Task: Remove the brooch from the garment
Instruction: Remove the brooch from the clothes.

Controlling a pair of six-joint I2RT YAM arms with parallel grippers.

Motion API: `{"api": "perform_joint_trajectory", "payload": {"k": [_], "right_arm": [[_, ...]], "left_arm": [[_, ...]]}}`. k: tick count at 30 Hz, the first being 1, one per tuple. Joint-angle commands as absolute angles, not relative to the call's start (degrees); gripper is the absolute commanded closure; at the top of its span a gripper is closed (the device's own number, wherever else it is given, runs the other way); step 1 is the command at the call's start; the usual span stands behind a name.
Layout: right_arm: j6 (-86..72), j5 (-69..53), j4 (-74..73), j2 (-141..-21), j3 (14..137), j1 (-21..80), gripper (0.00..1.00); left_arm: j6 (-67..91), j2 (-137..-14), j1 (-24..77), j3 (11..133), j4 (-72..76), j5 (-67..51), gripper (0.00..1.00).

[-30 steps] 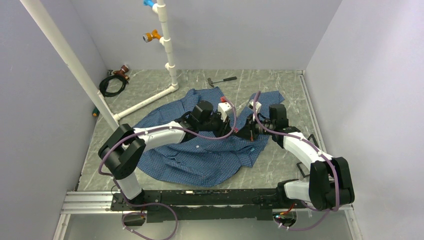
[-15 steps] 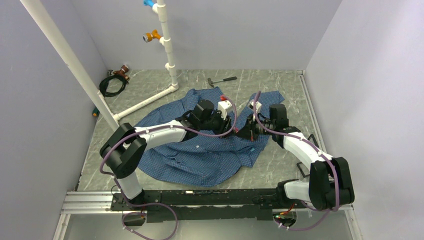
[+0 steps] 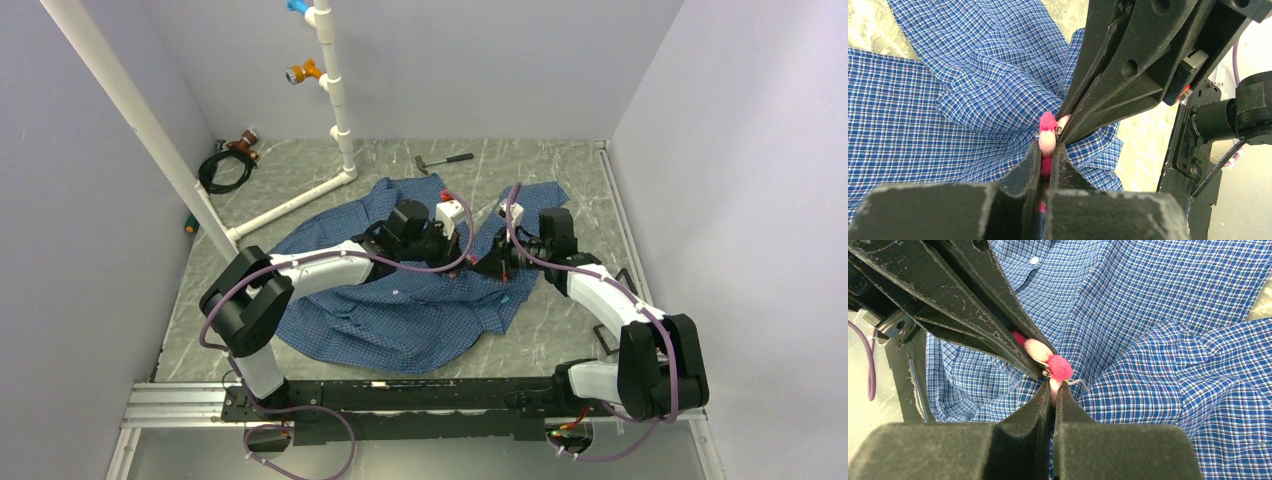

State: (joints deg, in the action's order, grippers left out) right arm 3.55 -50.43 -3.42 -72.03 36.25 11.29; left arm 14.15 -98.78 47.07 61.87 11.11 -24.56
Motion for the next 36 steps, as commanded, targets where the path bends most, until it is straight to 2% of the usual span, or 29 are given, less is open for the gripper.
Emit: {"api": "perform_joint_trajectory", "payload": {"k": [1, 3, 8, 10, 16, 25, 31, 36], "right_arm": [[2.8, -54.8, -0.7, -70.6, 36.8, 11.7, 1.00], [2.7, -55.1, -0.7, -70.7, 36.8, 11.7, 1.00], [3.3, -56.1, -0.9, -70.7, 36.7, 11.6, 1.00], [3.6, -57.0, -0.8, -70.6, 36.6, 11.6, 1.00], [5.5, -60.2, -0.9, -70.8, 36.3, 11.6, 1.00], [7.8, -63.4, -2.6, -70.3, 36.7, 11.6, 1.00], [8.4, -63.8, -3.0, -70.3, 36.9, 11.6, 1.00], [8.3, -64.3, -2.8, -70.5, 37.1, 11.6, 1.00]], "left_arm": [[14.5, -98.9, 46.8, 62.9, 10.7, -22.5, 1.00], [13.5, -98.5, 46.8, 62.7, 11.6, -24.4, 0.97], [13.4, -96.4, 42.7, 59.7, 18.5, -35.2, 0.63], [14.6, -95.8, 40.3, 58.5, 22.1, -40.5, 0.55], [15.3, -94.7, 38.5, 55.7, 29.3, -49.6, 0.59], [18.7, -97.4, 39.5, 55.2, 33.3, -54.8, 0.51], [18.9, -99.0, 40.0, 55.0, 33.3, -54.6, 0.61], [18.0, -99.8, 40.2, 55.0, 32.1, -53.8, 0.62]]}}
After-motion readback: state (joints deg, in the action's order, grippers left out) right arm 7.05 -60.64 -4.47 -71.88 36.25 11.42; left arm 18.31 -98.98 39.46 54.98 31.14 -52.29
